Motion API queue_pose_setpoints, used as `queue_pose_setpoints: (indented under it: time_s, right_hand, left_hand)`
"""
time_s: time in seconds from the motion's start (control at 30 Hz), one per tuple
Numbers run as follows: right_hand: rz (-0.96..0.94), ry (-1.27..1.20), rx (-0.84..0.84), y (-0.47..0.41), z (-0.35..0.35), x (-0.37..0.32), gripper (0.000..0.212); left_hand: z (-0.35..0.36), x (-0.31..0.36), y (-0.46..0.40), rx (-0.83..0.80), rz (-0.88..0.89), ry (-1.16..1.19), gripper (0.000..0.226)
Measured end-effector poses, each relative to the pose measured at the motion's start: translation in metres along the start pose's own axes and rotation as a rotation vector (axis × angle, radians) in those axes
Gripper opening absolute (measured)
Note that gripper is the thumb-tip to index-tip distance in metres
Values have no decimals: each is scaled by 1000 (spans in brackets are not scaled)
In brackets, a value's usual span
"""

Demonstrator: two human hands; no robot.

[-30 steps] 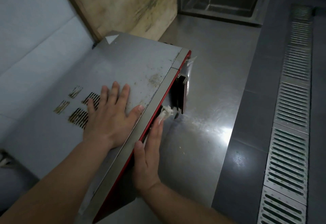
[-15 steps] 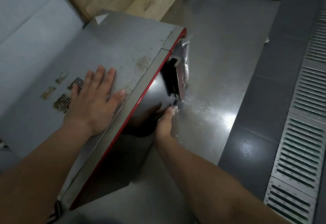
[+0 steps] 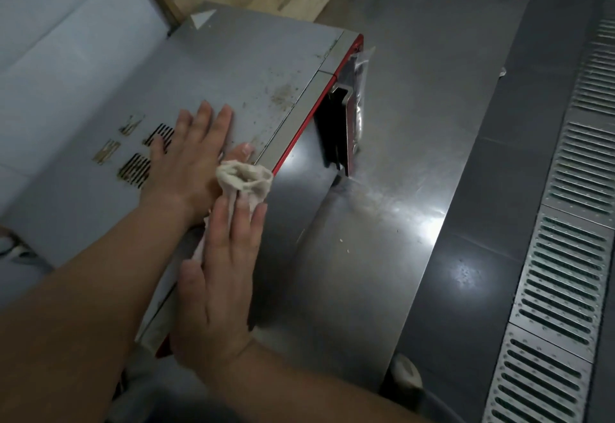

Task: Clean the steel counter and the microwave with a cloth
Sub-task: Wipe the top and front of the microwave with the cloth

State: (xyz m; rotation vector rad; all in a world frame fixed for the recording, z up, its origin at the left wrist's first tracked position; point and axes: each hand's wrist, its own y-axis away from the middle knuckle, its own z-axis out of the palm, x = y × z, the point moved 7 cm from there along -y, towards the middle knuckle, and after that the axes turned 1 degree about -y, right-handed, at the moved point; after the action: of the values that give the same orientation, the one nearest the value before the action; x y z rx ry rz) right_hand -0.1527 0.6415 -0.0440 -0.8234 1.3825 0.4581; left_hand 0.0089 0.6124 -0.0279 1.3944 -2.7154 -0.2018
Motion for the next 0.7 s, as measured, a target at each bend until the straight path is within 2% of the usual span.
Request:
queue_pose_setpoints:
  time_s: [0.07,0.17,0.27,0.33,0.4,0.6,0.7]
  right_hand:
    - [-79,17,72,3,-3,12,70]
    - [-86,12,124,5,-6,23,64]
    - [181,-57,208,33,0,74,67]
    - [379,-178,290,50,1,123,75]
    - [494,-317,339,54,5,157,77]
    - [763,-369,402,65,26,256,82]
    - [717,-304,293,63,29,239,107]
  left_hand:
    - [0,0,0,15,15,-13,82]
    - [-2,1,-2,73,27,-14,72]
    - [-1,1,-1,67,40,2,73]
    - [0,2,-1,57,48,6,75]
    - [1,5,-2,53,78,2,77]
    - [2,-5,22,-46,337,-86,75]
    - [5,-13,45,-33,365,-59,72]
